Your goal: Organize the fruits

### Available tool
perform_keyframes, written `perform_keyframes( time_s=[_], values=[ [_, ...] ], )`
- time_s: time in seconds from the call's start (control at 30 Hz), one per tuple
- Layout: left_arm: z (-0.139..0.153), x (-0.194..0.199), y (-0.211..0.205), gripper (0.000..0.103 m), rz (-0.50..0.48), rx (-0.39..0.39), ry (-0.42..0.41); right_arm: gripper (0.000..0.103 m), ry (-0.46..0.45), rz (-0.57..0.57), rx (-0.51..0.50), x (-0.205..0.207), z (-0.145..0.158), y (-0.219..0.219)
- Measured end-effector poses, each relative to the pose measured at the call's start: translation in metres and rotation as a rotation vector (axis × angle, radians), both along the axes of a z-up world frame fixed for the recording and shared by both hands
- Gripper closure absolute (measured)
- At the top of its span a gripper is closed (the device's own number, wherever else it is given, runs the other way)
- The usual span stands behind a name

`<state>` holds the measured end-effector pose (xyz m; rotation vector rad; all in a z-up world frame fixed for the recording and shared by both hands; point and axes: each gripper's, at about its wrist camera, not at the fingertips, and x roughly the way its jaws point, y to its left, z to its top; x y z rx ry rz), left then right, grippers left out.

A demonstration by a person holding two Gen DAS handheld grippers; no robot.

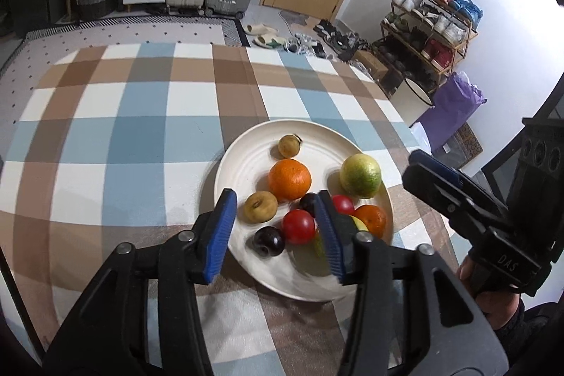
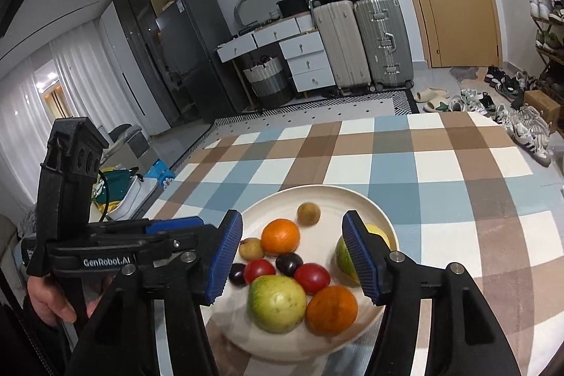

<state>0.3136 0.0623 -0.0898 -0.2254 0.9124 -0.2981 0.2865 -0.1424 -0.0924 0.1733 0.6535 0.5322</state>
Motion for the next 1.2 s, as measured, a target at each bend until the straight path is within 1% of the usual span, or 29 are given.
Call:
perform_keyframes(
  time_s=[0.03,0.07,0.1,0.17,0.2,0.27,0.33,0.4,0.47,0.5,0.53,0.57,0.6,0.63,0.7,0.83,0.93,1.0,1.07,1.2],
  values=[
    [0.004,-0.005,0.000,0.046,0.012,0.008,-0.007,0.042,-0.008,-0.004,0.000,-0.005,0.003,-0.001],
    [0.008,-0.011,0.001,0.043,0.022,0.008,-0.021,0.042,-0.016,-0.006,0.005,-0.010,0.005,-0.003],
    [0.013,-0.019,0.002,0.042,0.028,0.004,-0.037,0.041,-0.023,-0.006,0.010,-0.015,0.008,-0.004],
    [0.018,-0.029,0.002,0.039,0.034,0.012,-0.052,0.034,-0.044,-0.015,0.017,-0.026,0.013,-0.006],
    [0.022,-0.036,0.001,0.037,0.039,0.022,-0.063,0.033,-0.055,-0.018,0.020,-0.033,0.015,-0.007],
    [0.027,-0.048,0.000,0.025,0.052,0.040,-0.085,0.032,-0.073,-0.016,0.023,-0.045,0.019,-0.008],
    [0.033,-0.063,0.000,0.022,0.078,0.059,-0.125,0.031,-0.081,-0.014,0.024,-0.057,0.022,-0.008],
    [0.039,-0.076,0.000,0.021,0.090,0.063,-0.152,0.025,-0.096,-0.015,0.032,-0.069,0.026,-0.008],
    [0.044,-0.088,-0.001,0.017,0.105,0.075,-0.178,0.015,-0.125,-0.021,0.032,-0.083,0.031,-0.008],
    [0.046,-0.094,-0.001,0.016,0.111,0.082,-0.189,0.013,-0.148,-0.025,0.028,-0.091,0.033,-0.008],
    [0.048,-0.100,-0.002,0.012,0.118,0.089,-0.199,0.009,-0.162,-0.027,0.026,-0.096,0.036,-0.008],
    [0.049,-0.105,-0.002,0.007,0.125,0.093,-0.207,0.006,-0.182,-0.029,0.024,-0.103,0.038,-0.008],
    [0.050,-0.110,-0.002,0.003,0.128,0.091,-0.216,0.005,-0.195,-0.030,0.023,-0.108,0.039,-0.008],
    [0.052,-0.118,-0.002,0.001,0.130,0.076,-0.232,0.004,-0.211,-0.034,0.022,-0.114,0.041,-0.008],
    [0.055,-0.130,-0.002,0.001,0.139,0.059,-0.260,0.002,-0.226,-0.038,0.023,-0.123,0.041,-0.008],
    [0.057,-0.150,-0.005,0.001,0.163,0.081,-0.312,0.001,-0.237,-0.046,0.028,-0.137,0.038,-0.010],
    [0.055,-0.165,-0.009,0.001,0.175,0.116,-0.361,0.001,-0.262,-0.052,0.029,-0.146,0.033,-0.013],
    [0.052,-0.169,-0.010,0.001,0.183,0.129,-0.361,0.001,-0.283,-0.061,0.012,-0.152,0.029,-0.014],
    [0.049,-0.174,-0.009,0.001,0.201,0.114,-0.360,0.001,-0.300,-0.068,0.002,-0.157,0.025,-0.016],
    [0.046,-0.184,-0.007,0.001,0.247,0.134,-0.396,0.001,-0.325,-0.088,-0.019,-0.162,0.018,-0.019]
  ],
)
